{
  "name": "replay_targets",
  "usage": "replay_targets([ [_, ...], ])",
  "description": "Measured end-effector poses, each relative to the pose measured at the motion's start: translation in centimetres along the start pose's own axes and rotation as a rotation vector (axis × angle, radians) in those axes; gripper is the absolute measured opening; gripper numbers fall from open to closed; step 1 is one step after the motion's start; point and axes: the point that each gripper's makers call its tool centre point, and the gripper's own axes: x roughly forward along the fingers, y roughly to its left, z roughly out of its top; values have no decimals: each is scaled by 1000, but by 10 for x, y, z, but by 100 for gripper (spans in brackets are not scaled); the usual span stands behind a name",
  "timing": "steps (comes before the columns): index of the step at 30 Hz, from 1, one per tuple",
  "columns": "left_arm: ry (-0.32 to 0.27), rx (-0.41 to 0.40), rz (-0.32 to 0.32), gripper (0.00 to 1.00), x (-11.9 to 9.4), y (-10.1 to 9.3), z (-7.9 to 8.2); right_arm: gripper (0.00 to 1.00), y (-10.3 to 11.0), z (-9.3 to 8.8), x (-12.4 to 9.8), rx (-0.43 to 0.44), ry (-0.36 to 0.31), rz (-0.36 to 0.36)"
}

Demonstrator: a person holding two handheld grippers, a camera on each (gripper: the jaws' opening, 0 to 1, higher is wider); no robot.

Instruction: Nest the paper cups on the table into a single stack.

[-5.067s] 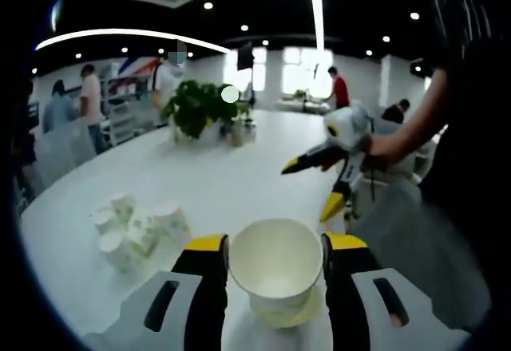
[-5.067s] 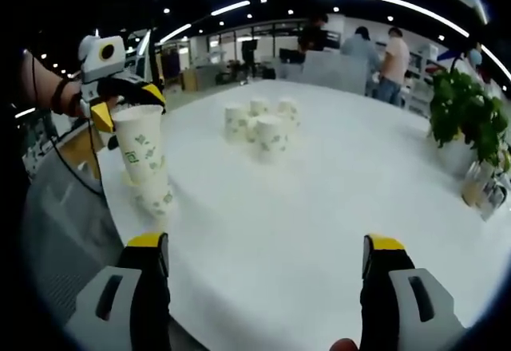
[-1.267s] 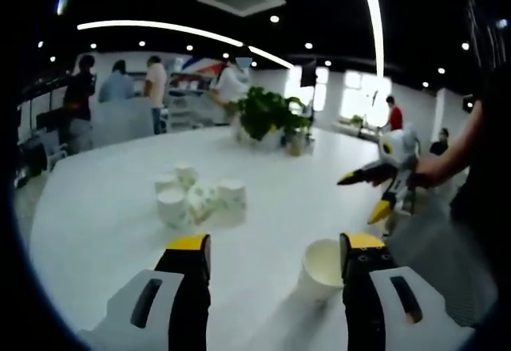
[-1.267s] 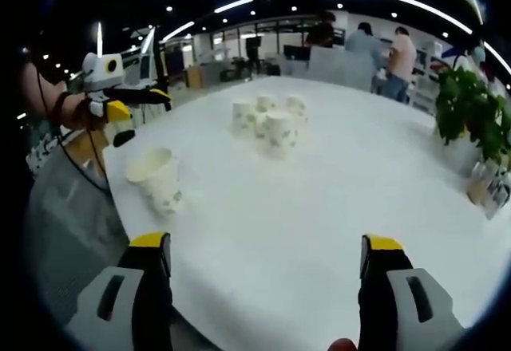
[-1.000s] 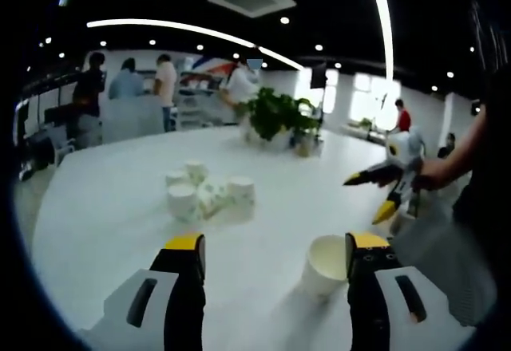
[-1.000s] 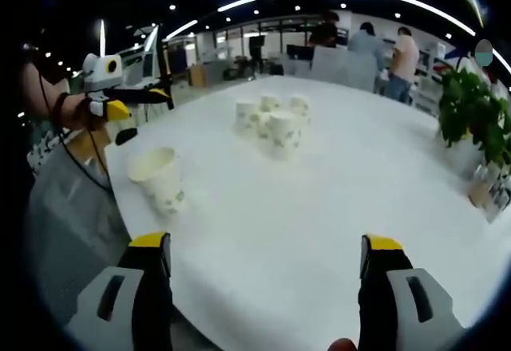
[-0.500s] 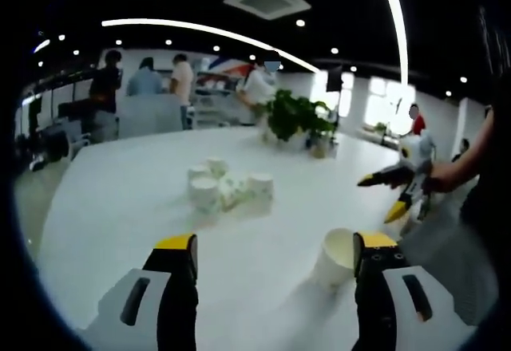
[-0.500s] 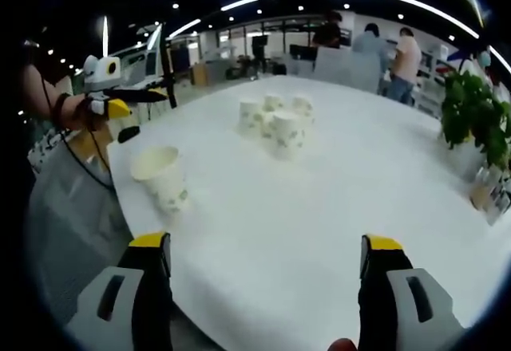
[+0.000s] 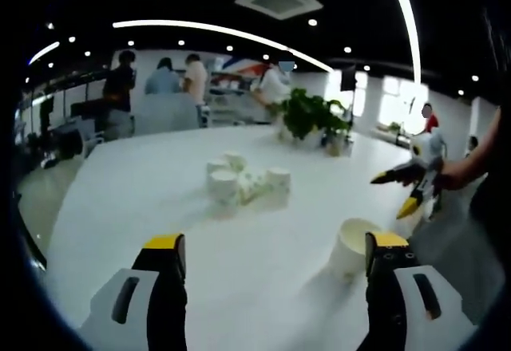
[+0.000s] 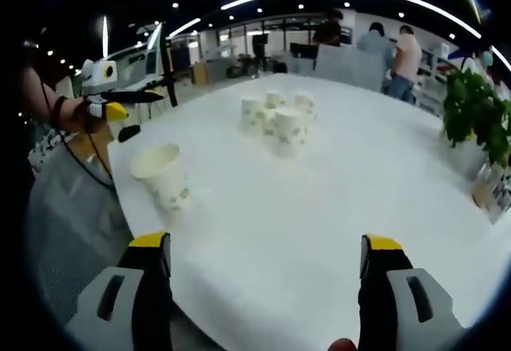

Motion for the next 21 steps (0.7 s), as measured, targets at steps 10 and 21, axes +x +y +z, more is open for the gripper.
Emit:
replay_targets([
  [10,2,-7,50,98,-4,7,-12,97,2,2,3,-1,0,2],
  [21,8,-29,55,98,-10,9,-15,97,0,9,8,-13,-1,5],
])
